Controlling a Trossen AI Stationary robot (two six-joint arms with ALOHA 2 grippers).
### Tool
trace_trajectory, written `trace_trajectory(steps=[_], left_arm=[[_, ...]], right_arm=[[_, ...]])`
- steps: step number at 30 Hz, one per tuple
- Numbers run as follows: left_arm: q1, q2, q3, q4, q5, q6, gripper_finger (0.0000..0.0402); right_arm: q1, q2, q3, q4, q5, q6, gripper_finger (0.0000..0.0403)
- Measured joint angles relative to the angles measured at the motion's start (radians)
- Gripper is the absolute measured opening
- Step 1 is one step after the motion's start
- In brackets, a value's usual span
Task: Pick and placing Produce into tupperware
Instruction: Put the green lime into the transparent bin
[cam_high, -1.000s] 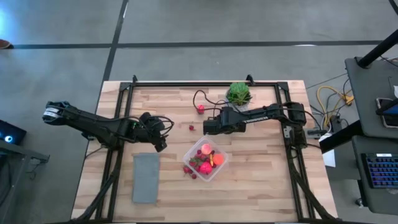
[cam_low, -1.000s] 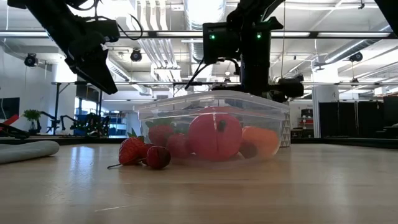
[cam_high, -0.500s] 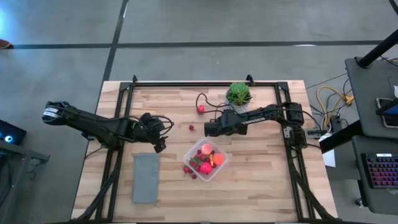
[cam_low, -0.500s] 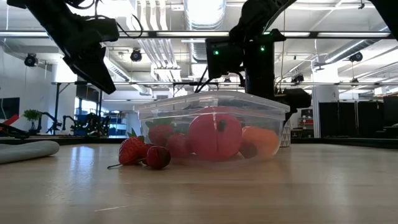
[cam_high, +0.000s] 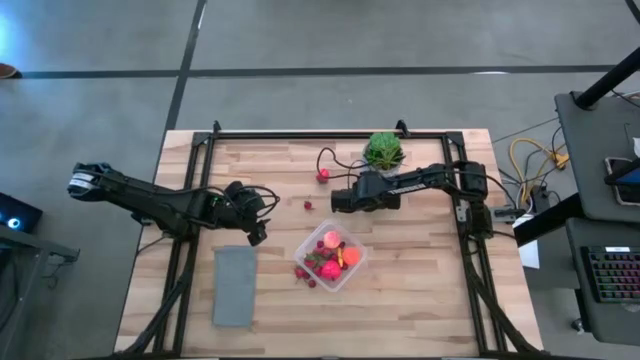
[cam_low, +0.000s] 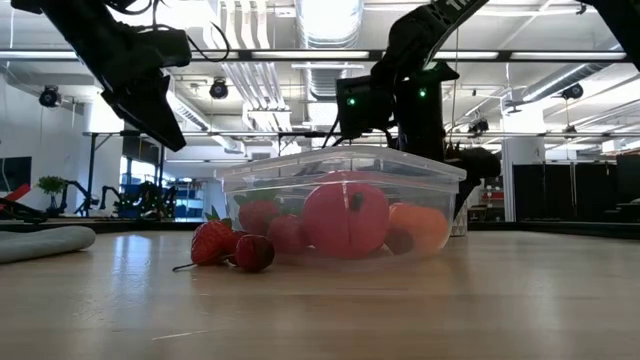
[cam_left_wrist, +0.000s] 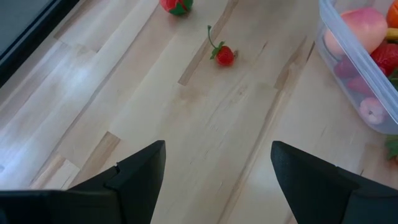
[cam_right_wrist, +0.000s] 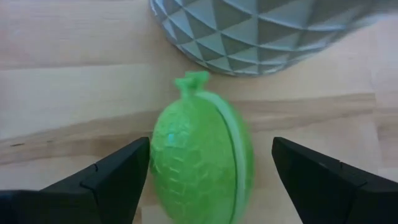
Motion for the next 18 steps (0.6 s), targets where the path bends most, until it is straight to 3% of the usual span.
trace_trajectory(steps=[18], left_arm=[[0.000,0.000,0.000,0.000,-0.001,-0.002,0.0276]], right_arm=[[-0.006,0.000,-0.021,0.061,-0.027,-0.055,0.0326]])
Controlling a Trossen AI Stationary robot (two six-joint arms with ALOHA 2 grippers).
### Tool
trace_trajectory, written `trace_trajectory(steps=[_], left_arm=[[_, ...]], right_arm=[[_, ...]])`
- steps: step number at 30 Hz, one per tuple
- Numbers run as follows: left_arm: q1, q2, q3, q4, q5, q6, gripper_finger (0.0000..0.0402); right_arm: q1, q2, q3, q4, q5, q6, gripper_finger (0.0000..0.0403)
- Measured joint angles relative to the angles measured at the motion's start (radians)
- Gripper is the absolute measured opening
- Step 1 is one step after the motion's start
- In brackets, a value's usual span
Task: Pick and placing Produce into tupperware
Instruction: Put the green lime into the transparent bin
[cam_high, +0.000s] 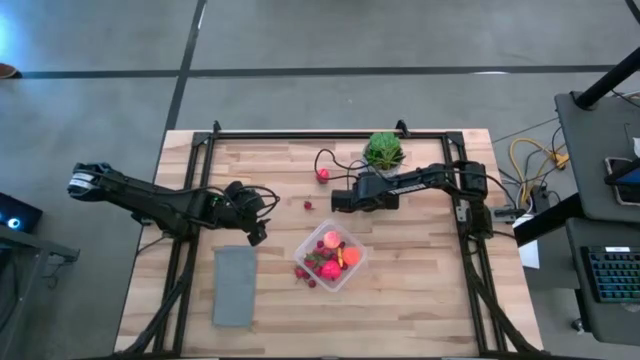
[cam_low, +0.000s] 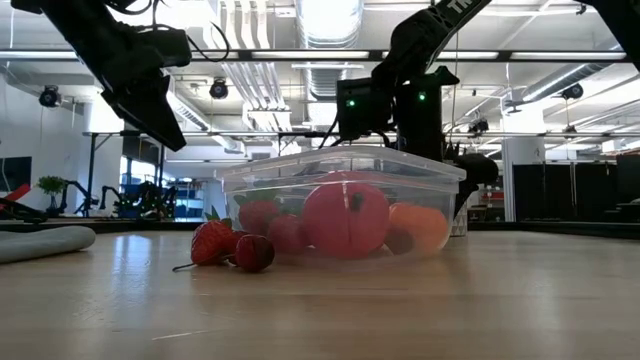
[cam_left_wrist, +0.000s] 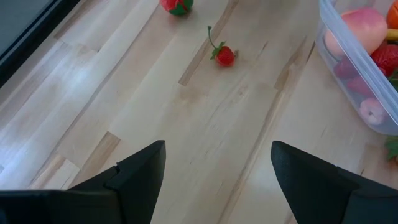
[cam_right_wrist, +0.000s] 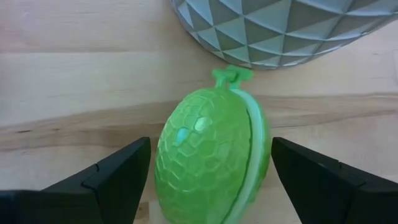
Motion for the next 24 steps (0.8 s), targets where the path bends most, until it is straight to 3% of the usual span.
trace_trajectory(steps=[13,24], left_arm=[[0.000,0.000,0.000,0.000,0.000,0.000,0.0276],[-0.001,0.000,0.000,0.000,0.000,0.001,0.0276]], right_arm=[[0.000,0.000,-0.003,0.003,0.002,0.015,0.0256],[0.003,-0.002,-0.003,0.004,-0.003,0.008,0.0252]])
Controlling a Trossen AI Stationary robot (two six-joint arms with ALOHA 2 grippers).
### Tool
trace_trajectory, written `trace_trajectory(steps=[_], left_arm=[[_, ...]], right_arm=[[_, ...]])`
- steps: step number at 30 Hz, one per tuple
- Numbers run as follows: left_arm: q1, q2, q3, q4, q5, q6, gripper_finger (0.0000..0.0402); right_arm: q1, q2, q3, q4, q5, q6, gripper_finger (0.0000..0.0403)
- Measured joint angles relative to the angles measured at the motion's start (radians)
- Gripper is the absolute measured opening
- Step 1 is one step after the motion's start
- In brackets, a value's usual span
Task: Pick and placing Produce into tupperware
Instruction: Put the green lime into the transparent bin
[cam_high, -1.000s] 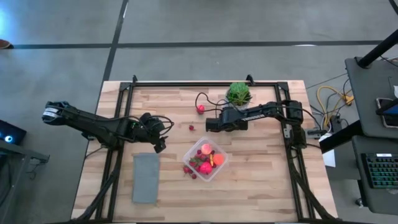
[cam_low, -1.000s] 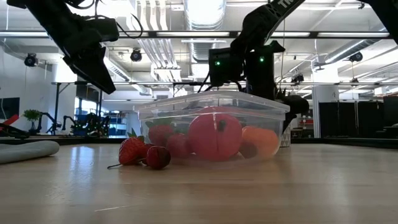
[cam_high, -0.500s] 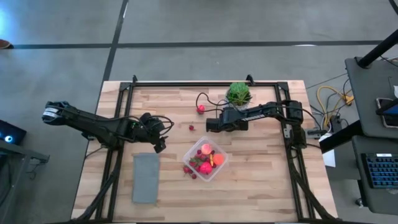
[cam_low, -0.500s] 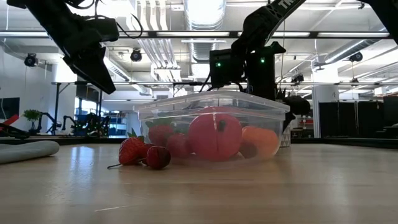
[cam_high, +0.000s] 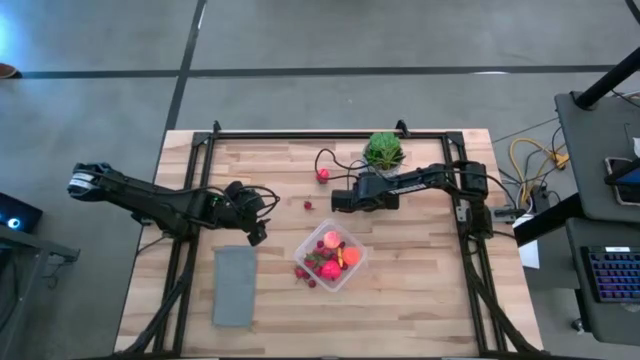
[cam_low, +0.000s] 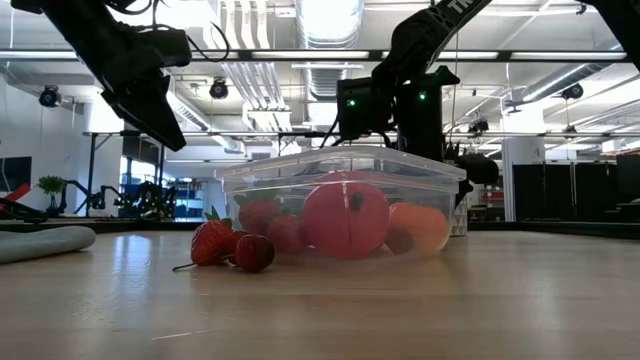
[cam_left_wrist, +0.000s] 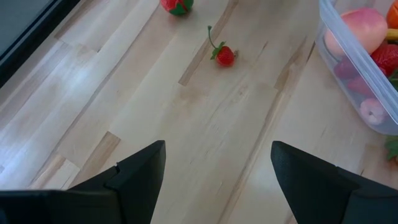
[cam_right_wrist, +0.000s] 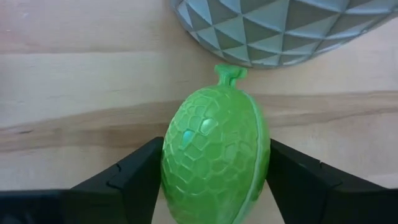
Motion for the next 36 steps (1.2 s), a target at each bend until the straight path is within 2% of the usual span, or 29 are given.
trace_trajectory(steps=[7,13,18,23,26,29,36], left_arm=[[0.000,0.000,0.000,0.000,0.000,0.000,0.0276],[0.000,0.000,0.000,0.002,0.000,-0.001,0.0276],[0.000,0.001,0.001,0.000,0.000,-0.001,0.0276],[0.000,0.000,0.001,0.003,-0.001,-0.002,0.0276],[0.001,0.000,0.001,0.003,0.000,-0.001,0.0276],[0.001,0.000,0.001,0.002,0.000,-0.002,0.0276],[0.001,0.000,0.001,0.002,0.000,-0.002,0.0276]], right_arm=[[0.019,-0.037,0.026,-0.003,-0.016,0.000,0.0249],[0.082,-0.079,0.084,-0.014,-0.036,-0.004,0.0246],[0.197,-0.143,0.176,-0.033,-0.083,-0.048,0.0247],[0.360,-0.208,0.304,-0.029,-0.084,-0.172,0.0245],[0.428,-0.203,0.340,-0.030,-0.133,-0.197,0.0245],[0.456,-0.164,0.338,-0.030,-0.173,-0.150,0.0247],[0.456,-0.081,0.325,-0.036,-0.130,-0.089,0.0269]])
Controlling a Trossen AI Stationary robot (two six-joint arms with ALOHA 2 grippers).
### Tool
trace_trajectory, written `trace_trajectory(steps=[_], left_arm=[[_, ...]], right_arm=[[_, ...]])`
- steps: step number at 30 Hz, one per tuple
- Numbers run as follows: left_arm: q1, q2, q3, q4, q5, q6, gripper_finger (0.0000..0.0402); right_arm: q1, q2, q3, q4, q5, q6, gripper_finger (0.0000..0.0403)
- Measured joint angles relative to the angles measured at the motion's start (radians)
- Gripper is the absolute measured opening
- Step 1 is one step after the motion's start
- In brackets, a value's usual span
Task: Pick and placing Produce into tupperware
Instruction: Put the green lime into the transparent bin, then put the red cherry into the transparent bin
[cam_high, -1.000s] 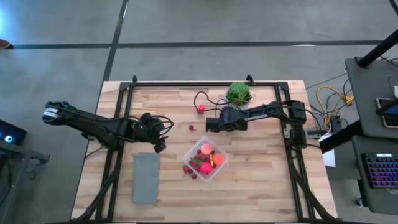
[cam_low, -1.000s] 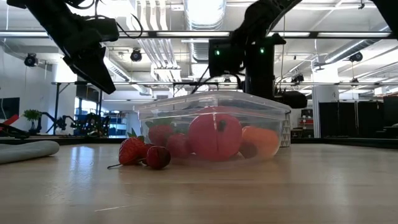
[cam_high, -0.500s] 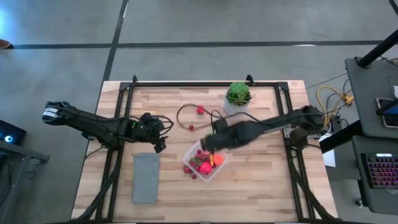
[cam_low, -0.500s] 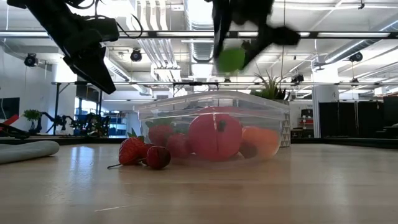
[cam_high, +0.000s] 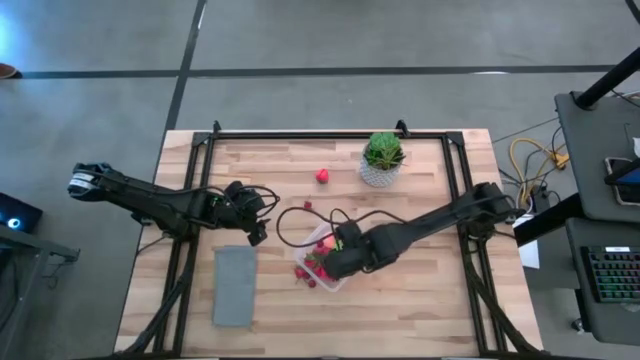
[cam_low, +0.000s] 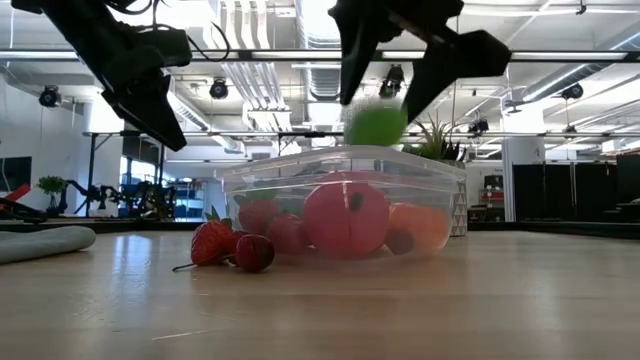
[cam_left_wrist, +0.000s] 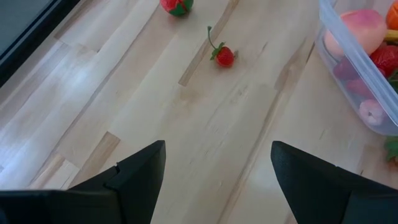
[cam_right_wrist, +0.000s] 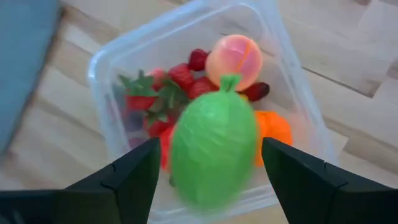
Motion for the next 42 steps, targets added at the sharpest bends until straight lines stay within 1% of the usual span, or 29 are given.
trace_trajectory(steps=[4,8,10,12,14,16,19,22,23,25,27,29,31,34,36,37,40,42], left_arm=[[0.000,0.000,0.000,0.000,0.023,-0.002,0.0276],[0.000,0.000,0.000,0.000,0.063,-0.003,0.0276],[0.000,0.000,0.000,0.006,0.091,-0.005,0.0276],[0.000,0.000,0.000,0.030,0.162,-0.005,0.0276],[-0.002,0.000,0.000,0.073,0.268,-0.002,0.0276],[-0.005,0.009,0.000,0.143,0.331,-0.005,0.0276],[-0.006,0.037,-0.002,0.249,0.314,-0.005,0.0276],[0.002,0.079,-0.002,0.378,0.227,-0.008,0.0276],[0.012,0.100,0.003,0.414,0.200,-0.021,0.0276],[0.051,0.153,0.022,0.431,0.182,-0.055,0.0276],[0.099,0.217,0.043,0.418,0.200,-0.099,0.0276],[0.141,0.276,0.055,0.416,0.242,-0.147,0.0276],[0.177,0.338,0.079,0.422,0.294,-0.160,0.0276],[0.204,0.412,0.111,0.420,0.332,-0.068,0.0276],[0.206,0.454,0.135,0.434,0.328,0.028,0.0276],[0.209,0.471,0.144,0.432,0.324,0.052,0.0276],[0.227,0.519,0.171,0.435,0.317,0.063,0.0276],[0.241,0.541,0.180,0.421,0.296,0.031,0.0276]], right_arm=[[-0.002,0.030,0.000,-0.053,0.003,0.023,0.0286],[-0.002,0.031,0.001,-0.062,0.003,0.036,0.0306],[-0.002,0.026,0.007,-0.074,0.026,0.031,0.0315],[0.003,0.010,0.017,-0.086,0.092,0.011,0.0321],[0.005,-0.018,0.033,-0.108,0.152,-0.015,0.0325],[0.005,-0.041,0.051,-0.184,0.173,-0.038,0.0326],[0.005,-0.059,0.067,-0.312,0.191,-0.067,0.0325],[0.017,-0.089,0.076,-0.406,0.195,-0.073,0.0325],[0.023,-0.105,0.076,-0.429,0.195,-0.058,0.0325],[0.046,-0.133,0.070,-0.469,0.205,-0.004,0.0324],[0.078,-0.159,0.062,-0.510,0.229,0.045,0.0325],[0.115,-0.184,0.055,-0.556,0.254,0.102,0.0325],[0.157,-0.210,0.054,-0.610,0.272,0.154,0.0324],[0.209,-0.251,0.035,-0.603,0.300,0.176,0.0320],[0.230,-0.274,0.024,-0.603,0.321,0.203,0.0319],[0.237,-0.291,0.012,-0.602,0.331,0.216,0.0319],[0.252,-0.345,-0.029,-0.607,0.365,0.252,0.0319],[0.253,-0.382,-0.058,-0.603,0.387,0.265,0.0321]])
